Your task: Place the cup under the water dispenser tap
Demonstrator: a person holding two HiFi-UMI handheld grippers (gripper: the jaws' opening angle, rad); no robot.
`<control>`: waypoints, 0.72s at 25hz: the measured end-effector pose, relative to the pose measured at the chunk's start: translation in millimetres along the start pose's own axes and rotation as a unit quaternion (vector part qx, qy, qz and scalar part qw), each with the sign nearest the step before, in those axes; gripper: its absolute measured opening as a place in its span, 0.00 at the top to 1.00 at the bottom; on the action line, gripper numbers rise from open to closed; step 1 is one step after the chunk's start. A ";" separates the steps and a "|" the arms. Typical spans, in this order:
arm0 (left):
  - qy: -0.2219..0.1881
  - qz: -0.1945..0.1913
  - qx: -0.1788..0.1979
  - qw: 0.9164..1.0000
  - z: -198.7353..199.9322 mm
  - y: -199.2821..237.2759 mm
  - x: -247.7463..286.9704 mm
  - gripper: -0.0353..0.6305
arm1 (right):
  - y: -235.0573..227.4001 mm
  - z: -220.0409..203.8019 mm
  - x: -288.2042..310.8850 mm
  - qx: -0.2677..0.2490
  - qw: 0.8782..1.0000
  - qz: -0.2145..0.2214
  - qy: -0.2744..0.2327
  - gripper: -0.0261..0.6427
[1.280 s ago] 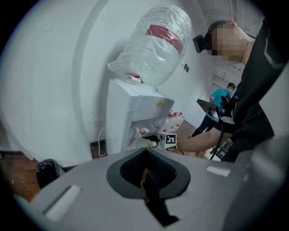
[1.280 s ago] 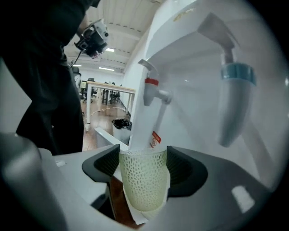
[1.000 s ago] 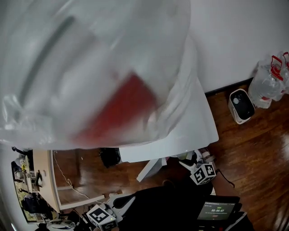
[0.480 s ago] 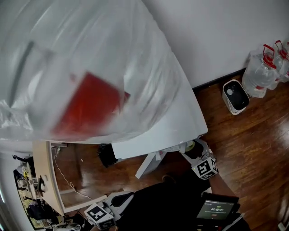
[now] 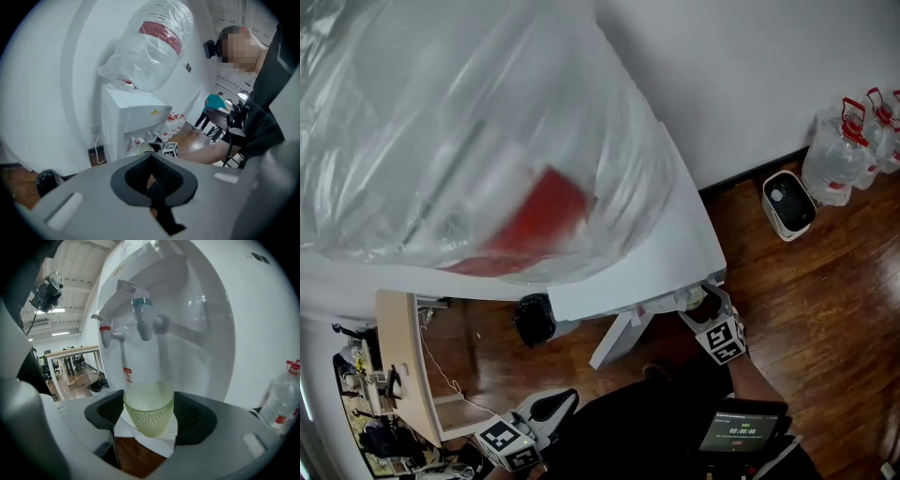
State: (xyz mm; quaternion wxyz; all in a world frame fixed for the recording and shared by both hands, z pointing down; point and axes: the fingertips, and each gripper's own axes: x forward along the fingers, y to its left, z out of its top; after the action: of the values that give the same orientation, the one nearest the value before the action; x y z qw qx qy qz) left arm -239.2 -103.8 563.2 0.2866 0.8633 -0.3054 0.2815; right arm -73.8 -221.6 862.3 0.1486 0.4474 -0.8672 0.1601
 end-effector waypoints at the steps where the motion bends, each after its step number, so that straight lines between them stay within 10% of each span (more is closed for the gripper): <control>1: -0.006 0.006 -0.009 1.000 3.5 1.8 -0.1 0.95 | 0.8 -1.4 2.1 0.014 1.000 0.005 0.013 0.47; 9: 0.001 -0.011 0.001 1.000 22.9 -11.2 -15.7 0.95 | 21.9 -15.8 -4.0 0.139 0.978 0.068 0.144 0.32; 18: -0.017 -0.018 -0.010 1.000 50.5 -17.3 -19.2 0.95 | 27.5 20.2 -76.0 0.168 0.942 0.065 0.283 0.47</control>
State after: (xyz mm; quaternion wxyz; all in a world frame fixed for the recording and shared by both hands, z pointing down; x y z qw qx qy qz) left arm -224.1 -119.2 510.7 0.2953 0.8705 -0.2972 0.2581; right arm -56.5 -159.4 809.6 0.2999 0.3451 -0.7771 0.4325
